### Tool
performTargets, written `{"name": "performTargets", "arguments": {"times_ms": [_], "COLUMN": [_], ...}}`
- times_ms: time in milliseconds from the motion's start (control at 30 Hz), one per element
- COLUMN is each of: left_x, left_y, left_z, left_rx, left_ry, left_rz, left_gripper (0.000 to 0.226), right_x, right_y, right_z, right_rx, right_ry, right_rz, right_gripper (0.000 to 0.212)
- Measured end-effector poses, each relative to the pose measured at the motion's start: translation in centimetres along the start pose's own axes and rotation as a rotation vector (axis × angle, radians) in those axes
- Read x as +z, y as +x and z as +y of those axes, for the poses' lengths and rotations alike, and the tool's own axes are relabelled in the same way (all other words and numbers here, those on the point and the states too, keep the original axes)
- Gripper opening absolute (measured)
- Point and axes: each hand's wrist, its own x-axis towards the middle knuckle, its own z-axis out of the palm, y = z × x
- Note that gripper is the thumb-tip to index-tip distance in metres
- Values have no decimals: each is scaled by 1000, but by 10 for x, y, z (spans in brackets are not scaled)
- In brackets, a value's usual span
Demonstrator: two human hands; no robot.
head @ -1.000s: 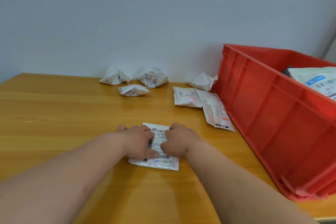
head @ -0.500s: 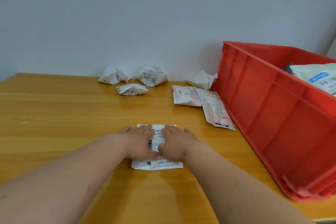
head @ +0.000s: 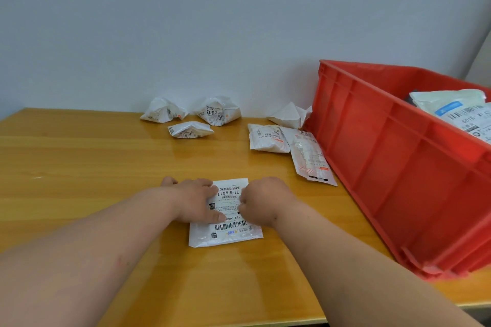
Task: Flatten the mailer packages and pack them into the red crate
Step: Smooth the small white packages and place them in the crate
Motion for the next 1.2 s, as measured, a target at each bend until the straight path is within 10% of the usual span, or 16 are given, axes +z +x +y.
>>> {"name": "performTargets", "arguments": {"times_ms": [433, 700, 1200], "left_x": [21, 22, 16], "left_y": [-14, -21, -12], "left_z": [14, 11, 1], "left_rx": [79, 106, 71], "left_ry": [-95, -110, -200], "left_rz": [255, 127, 132], "left_gripper": [57, 71, 62], "right_x": [3, -4, -4], "right_y": [-3, -8, 10], "right_z": [-8, -8, -11], "right_rx": [-22, 25, 4], "right_ry": [-54, 133, 126], "right_rz": [56, -192, -172], "right_gripper": [21, 39, 41]}}
